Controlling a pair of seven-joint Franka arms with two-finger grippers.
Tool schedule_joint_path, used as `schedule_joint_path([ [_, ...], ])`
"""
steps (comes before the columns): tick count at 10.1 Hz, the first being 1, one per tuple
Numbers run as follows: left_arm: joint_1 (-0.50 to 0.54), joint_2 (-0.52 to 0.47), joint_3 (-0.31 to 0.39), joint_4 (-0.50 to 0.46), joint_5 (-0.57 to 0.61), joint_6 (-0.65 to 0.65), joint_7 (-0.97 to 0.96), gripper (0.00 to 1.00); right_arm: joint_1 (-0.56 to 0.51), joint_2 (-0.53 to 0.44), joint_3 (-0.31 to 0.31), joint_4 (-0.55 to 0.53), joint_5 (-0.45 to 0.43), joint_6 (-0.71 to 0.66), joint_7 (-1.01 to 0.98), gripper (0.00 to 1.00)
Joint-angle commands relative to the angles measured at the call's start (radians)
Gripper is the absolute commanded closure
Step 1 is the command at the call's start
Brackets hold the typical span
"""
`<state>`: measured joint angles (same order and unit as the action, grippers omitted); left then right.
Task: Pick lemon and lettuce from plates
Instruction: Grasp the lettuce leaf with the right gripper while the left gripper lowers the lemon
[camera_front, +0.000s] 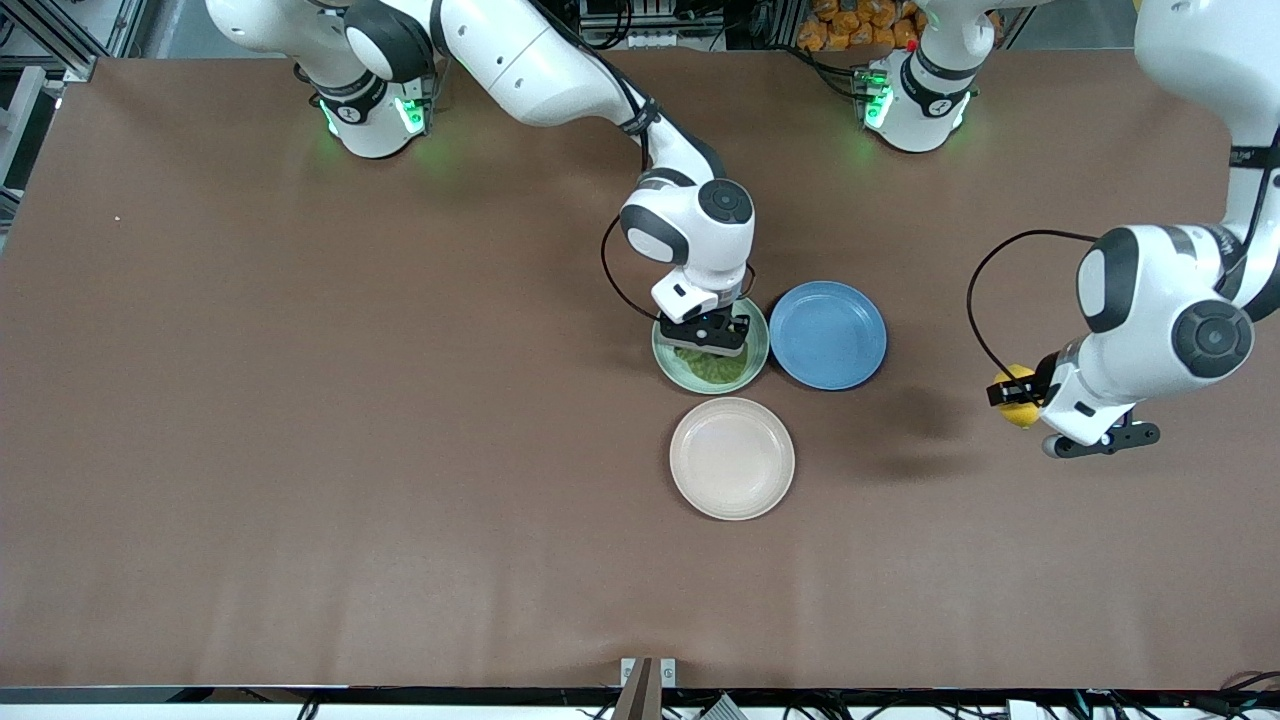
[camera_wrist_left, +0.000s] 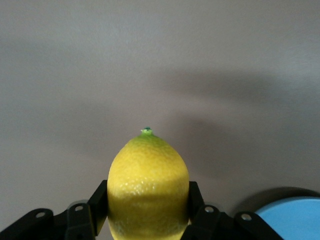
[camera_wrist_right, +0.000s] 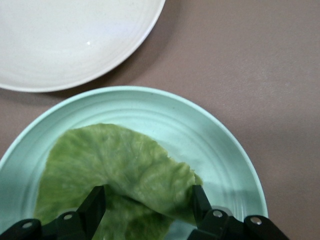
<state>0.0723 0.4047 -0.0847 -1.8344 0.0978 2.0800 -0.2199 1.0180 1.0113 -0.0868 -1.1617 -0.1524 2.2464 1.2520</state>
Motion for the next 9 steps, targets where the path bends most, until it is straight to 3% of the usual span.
schedule_joint_path([
  [1, 0.015, 0.057, -0.007, 0.012, 0.025, -0.003, 0.013, 1.00, 0.016, 0.027, -0.013, 0.040, -0.065, -0.008, 0.020, 0.88],
  [2, 0.021, 0.081, -0.007, 0.012, 0.025, -0.003, 0.011, 1.00, 0.013, 0.020, -0.013, 0.040, -0.067, -0.016, 0.012, 1.00],
  [7, 0.030, 0.167, -0.004, 0.030, 0.026, 0.058, 0.011, 0.98, -0.067, -0.126, 0.010, 0.042, -0.026, -0.162, -0.060, 1.00],
  [8, 0.032, 0.178, -0.003, 0.044, 0.025, 0.081, 0.013, 0.85, -0.093, -0.166, 0.012, 0.042, 0.022, -0.219, -0.109, 1.00],
  [9, 0.037, 0.190, -0.003, 0.069, 0.026, 0.095, 0.013, 0.78, -0.125, -0.210, 0.009, 0.043, 0.065, -0.290, -0.167, 1.00],
])
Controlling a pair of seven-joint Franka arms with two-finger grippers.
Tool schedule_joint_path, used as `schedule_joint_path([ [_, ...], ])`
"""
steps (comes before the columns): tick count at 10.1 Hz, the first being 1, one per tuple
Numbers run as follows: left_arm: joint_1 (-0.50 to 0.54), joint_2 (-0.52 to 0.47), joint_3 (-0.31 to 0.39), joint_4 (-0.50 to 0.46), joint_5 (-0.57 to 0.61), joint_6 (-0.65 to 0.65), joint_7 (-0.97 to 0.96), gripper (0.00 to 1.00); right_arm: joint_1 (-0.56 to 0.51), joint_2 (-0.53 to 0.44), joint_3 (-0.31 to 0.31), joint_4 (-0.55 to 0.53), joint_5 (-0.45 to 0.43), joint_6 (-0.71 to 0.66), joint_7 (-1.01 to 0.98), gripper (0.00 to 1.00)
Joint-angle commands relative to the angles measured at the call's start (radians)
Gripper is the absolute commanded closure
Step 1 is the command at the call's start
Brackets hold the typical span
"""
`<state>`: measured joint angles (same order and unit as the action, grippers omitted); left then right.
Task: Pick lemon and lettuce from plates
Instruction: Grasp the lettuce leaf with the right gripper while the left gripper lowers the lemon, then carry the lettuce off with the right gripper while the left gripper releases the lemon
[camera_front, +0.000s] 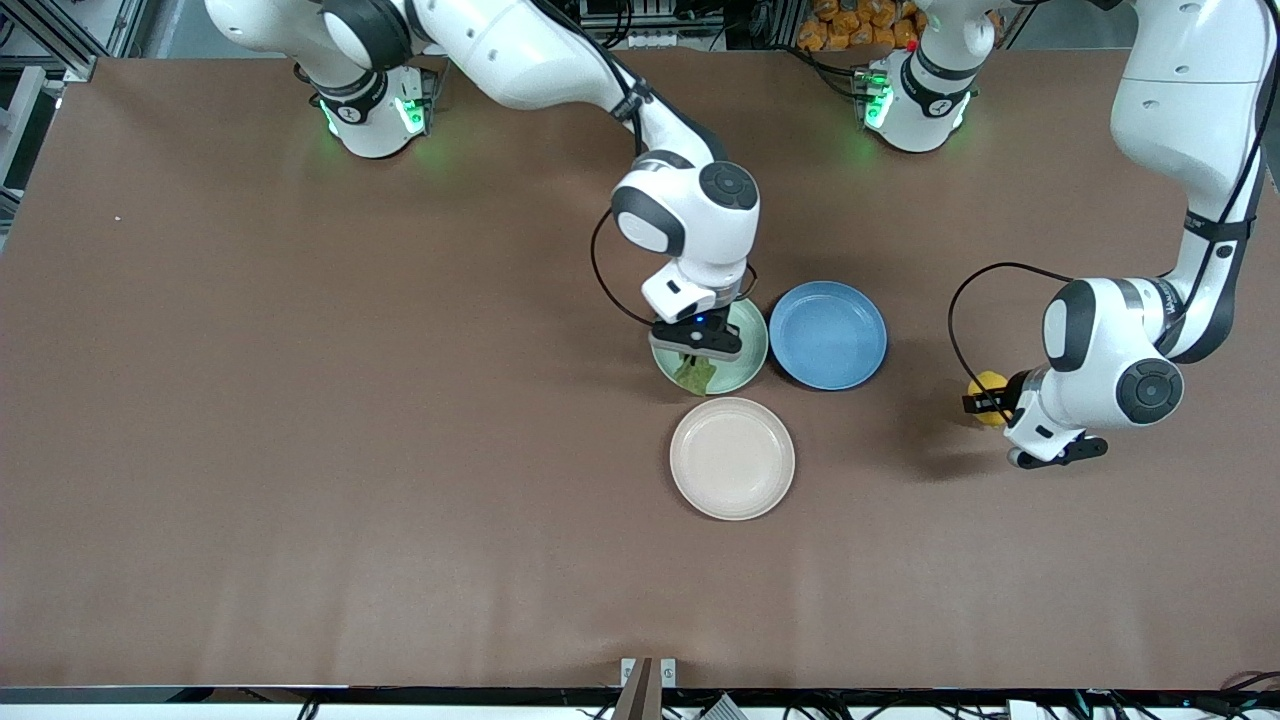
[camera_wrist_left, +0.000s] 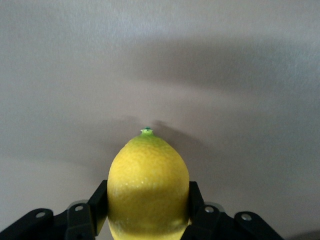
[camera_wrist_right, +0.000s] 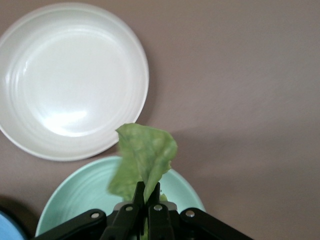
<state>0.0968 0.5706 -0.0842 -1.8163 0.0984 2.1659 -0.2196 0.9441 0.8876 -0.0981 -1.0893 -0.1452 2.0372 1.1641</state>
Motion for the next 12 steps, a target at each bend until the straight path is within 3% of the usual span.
schedule_joint_path([
  [1, 0.014, 0.040, -0.003, 0.075, 0.026, 0.026, 0.013, 0.70, -0.088, -0.146, 0.020, -0.029, 0.088, -0.119, -0.122, 1.00],
  [2, 0.012, 0.051, -0.003, 0.086, 0.026, 0.050, 0.013, 0.14, -0.141, -0.209, 0.021, -0.032, 0.105, -0.167, -0.170, 1.00],
  [3, 0.011, 0.049, -0.003, 0.086, 0.024, 0.066, 0.009, 0.00, -0.190, -0.248, 0.020, -0.032, 0.121, -0.226, -0.234, 1.00],
  [8, -0.002, -0.017, -0.015, 0.091, 0.017, 0.071, -0.010, 0.00, -0.479, -0.357, 0.020, -0.038, 0.174, -0.376, -0.562, 1.00],
  [9, -0.014, -0.044, -0.023, 0.089, 0.011, 0.071, -0.018, 0.00, -0.517, -0.361, 0.014, -0.041, 0.176, -0.397, -0.630, 1.00],
  [10, -0.015, -0.069, -0.043, 0.086, 0.011, 0.071, -0.059, 0.00, -0.515, -0.366, -0.036, -0.043, 0.176, -0.432, -0.683, 1.00],
  [12, -0.014, -0.156, -0.069, 0.025, 0.009, 0.071, -0.086, 0.00, -0.571, -0.363, -0.045, -0.047, 0.176, -0.452, -0.753, 1.00],
])
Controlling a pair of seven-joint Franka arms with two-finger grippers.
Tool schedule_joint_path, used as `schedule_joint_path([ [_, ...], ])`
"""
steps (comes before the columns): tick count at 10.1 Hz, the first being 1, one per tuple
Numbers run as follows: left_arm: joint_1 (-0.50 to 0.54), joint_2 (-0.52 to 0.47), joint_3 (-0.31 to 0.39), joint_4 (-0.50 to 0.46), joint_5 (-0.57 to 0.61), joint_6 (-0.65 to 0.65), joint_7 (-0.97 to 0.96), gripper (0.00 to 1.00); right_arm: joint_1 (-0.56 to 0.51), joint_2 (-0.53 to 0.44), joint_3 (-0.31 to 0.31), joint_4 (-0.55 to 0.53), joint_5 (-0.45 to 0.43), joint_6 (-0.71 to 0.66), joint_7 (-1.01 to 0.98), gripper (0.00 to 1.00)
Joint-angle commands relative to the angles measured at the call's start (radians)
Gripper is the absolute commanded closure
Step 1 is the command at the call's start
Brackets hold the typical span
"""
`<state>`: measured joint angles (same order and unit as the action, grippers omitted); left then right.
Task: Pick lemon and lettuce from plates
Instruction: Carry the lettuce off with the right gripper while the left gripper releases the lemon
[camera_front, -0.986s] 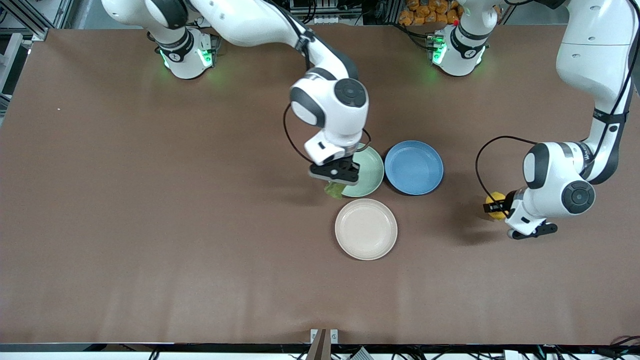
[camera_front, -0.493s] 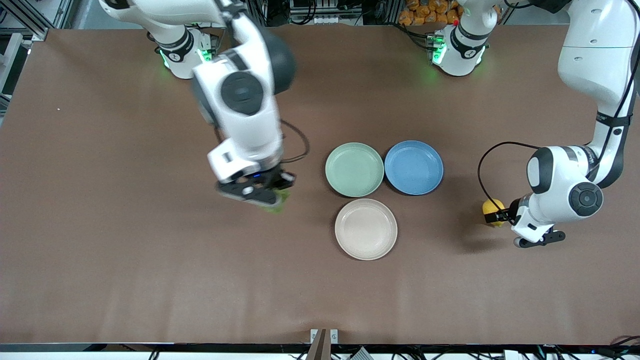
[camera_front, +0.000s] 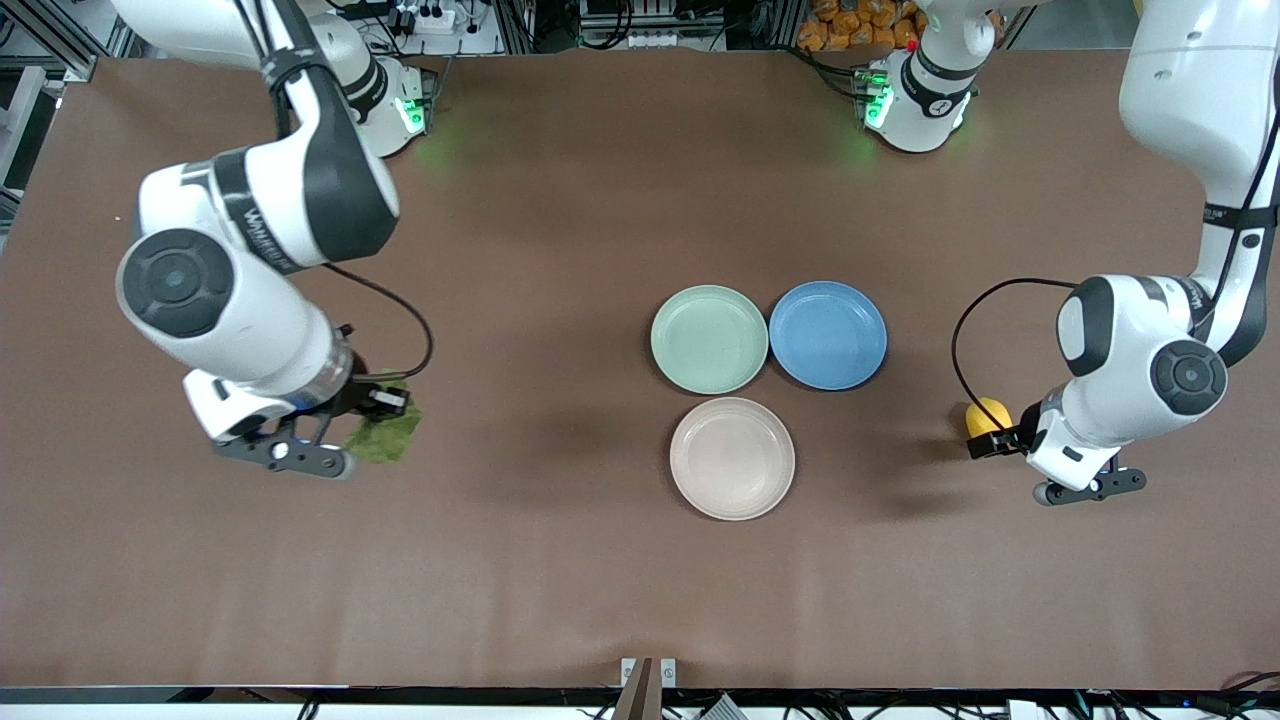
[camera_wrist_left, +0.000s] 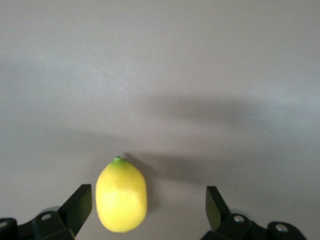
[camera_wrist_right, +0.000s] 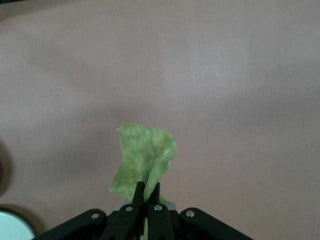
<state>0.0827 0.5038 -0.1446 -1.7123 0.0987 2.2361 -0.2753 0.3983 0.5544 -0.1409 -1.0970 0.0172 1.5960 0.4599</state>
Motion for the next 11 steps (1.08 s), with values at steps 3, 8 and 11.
schedule_joint_path([
  [3, 0.009, -0.250, -0.052, -0.212, 0.007, 0.000, -0.146, 0.00, -0.096, -0.042, -0.009, -0.122, 0.013, -0.001, -0.159, 1.00],
  [8, 0.003, -0.497, -0.049, -0.415, -0.068, 0.008, -0.142, 0.00, -0.321, -0.145, 0.053, -0.554, 0.006, 0.406, -0.389, 1.00],
  [11, -0.041, -0.527, -0.033, -0.345, -0.057, -0.003, -0.118, 0.00, -0.433, -0.128, 0.127, -0.729, 0.004, 0.661, -0.437, 1.00],
])
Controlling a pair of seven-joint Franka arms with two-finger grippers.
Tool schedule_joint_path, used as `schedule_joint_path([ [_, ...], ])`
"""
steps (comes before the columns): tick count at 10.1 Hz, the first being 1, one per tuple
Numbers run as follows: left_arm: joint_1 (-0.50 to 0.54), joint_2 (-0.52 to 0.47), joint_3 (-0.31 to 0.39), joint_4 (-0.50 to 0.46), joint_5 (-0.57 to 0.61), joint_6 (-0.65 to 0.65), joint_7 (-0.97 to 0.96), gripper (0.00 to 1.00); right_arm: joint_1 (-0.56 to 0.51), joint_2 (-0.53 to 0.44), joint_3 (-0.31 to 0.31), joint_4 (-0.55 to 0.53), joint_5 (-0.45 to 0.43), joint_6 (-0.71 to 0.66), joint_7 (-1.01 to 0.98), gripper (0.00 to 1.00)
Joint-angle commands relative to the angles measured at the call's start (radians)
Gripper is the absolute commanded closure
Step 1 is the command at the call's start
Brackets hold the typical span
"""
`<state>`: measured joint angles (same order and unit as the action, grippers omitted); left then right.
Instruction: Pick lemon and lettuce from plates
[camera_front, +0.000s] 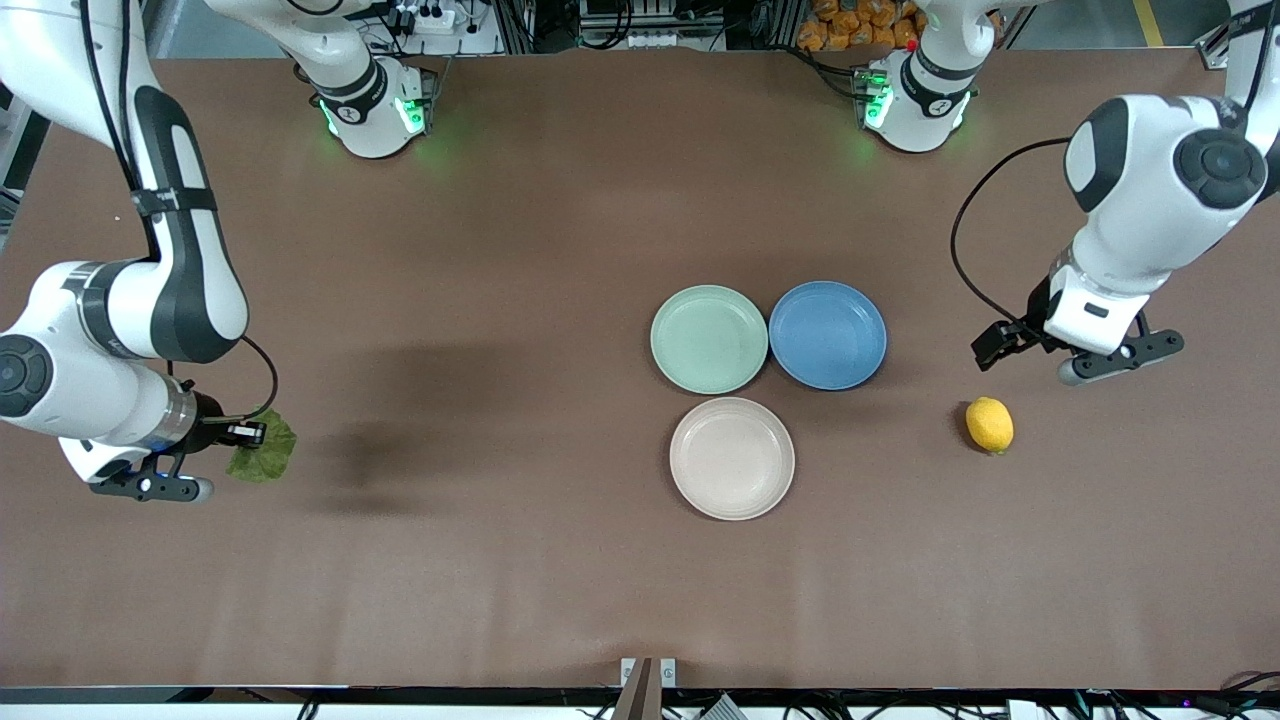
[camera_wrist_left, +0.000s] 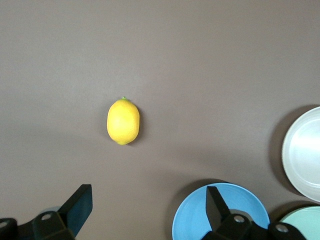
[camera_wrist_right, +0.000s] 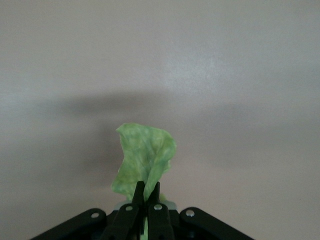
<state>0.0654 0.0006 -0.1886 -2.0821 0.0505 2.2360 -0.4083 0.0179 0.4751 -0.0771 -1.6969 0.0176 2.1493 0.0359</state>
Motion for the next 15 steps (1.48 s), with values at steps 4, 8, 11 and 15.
schedule_joint_path([
  [4, -0.104, -0.024, 0.084, 0.222, -0.017, -0.258, 0.130, 0.00, -0.088, -0.009, 0.100, -0.219, 0.001, 0.270, -0.007, 0.71],
  [8, -0.105, -0.024, 0.086, 0.385, -0.021, -0.499, 0.268, 0.00, -0.090, -0.090, 0.100, -0.216, 0.001, 0.241, -0.011, 0.00],
  [11, -0.104, -0.010, 0.077, 0.503, -0.040, -0.620, 0.281, 0.00, -0.114, -0.202, 0.100, -0.208, 0.007, 0.150, -0.010, 0.00],
  [15, -0.098, -0.013, 0.077, 0.534, -0.066, -0.648, 0.281, 0.00, -0.111, -0.309, 0.099, -0.104, 0.005, -0.096, -0.011, 0.00],
])
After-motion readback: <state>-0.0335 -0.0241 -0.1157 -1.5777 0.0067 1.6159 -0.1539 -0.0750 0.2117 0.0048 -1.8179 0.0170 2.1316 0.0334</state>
